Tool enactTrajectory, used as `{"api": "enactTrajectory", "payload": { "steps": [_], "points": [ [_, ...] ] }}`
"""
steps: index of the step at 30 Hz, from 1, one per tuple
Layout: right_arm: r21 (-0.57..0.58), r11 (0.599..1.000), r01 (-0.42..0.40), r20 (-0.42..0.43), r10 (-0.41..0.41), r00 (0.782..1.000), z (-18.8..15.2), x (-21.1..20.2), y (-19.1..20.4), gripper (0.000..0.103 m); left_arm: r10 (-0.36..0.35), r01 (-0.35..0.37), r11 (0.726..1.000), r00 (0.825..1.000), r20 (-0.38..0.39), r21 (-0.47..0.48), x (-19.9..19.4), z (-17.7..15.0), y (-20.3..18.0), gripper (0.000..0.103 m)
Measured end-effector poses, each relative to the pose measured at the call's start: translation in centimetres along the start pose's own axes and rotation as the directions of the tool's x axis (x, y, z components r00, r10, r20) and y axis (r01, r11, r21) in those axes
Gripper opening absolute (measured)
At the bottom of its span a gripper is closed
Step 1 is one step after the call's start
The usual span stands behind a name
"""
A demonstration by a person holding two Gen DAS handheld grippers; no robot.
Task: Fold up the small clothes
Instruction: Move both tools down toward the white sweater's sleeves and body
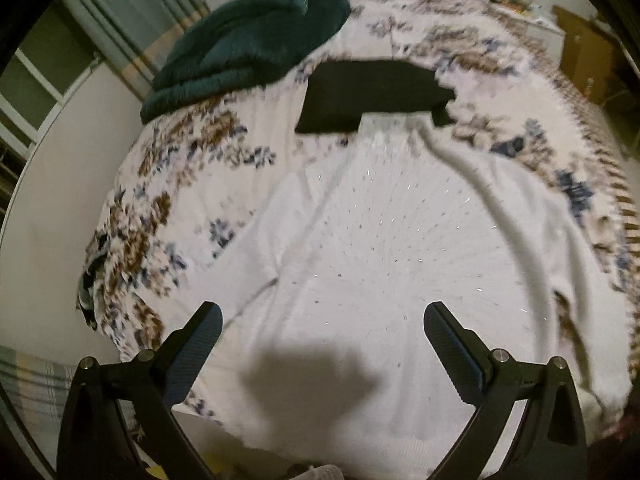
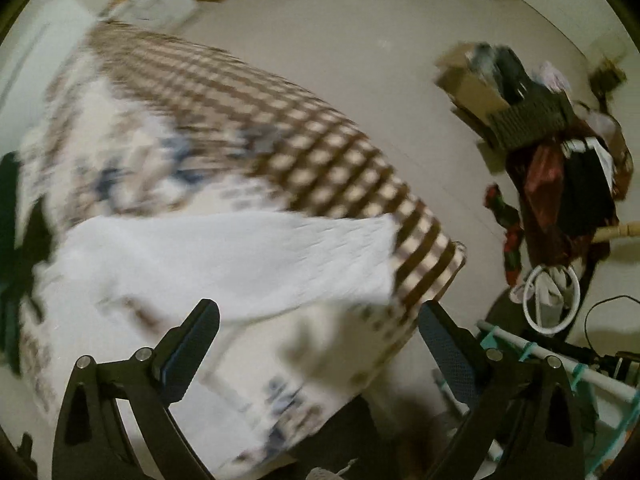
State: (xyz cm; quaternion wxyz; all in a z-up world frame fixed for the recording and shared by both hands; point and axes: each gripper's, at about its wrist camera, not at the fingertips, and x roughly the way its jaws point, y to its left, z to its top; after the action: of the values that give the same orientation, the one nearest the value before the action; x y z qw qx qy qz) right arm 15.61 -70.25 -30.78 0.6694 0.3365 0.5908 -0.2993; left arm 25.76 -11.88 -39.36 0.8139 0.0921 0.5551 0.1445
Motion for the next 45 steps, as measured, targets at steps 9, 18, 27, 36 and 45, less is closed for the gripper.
{"api": "enactTrajectory", "payload": {
  "steps": [9,18,27,36,45],
  "points": [
    [0.123,0.992,0.033,-0.111,-0.019,0.994,1.2,14.6,-6.8,0.081,0.039,-0.032,0.997,0.994,-0.1,0.064,9.8,-1.4,-6.1,0.103],
    [0.035,0.996,0.079,0.112,-0.082,0.99,2.0,13.2,-6.5,0.008,0.03,-0.023,0.996,0.997,-0.068,0.09,10.9,-0.5,-9.0,0.103],
    [0.156,0.988,0.017,0.002,-0.017,1.0,4.8,16.9,-13.1,0.052,0.011,-0.005,0.993,0.998,-0.056,0.114,10.9,-0.5,-10.3,0.103],
    [0.573,0.767,-0.29,0.031,0.333,0.942,-1.0,23.9,-20.9,0.053,-0.006,0.016,0.995,0.995,-0.097,0.099,12.4,-1.1,-10.2,0.103],
    [0.611,0.726,-0.316,0.2,0.244,0.949,0.4,25.8,-20.0,0.01,-0.003,0.008,0.999,0.995,-0.104,0.048,13.7,-0.7,-7.6,0.103]
  ]
}}
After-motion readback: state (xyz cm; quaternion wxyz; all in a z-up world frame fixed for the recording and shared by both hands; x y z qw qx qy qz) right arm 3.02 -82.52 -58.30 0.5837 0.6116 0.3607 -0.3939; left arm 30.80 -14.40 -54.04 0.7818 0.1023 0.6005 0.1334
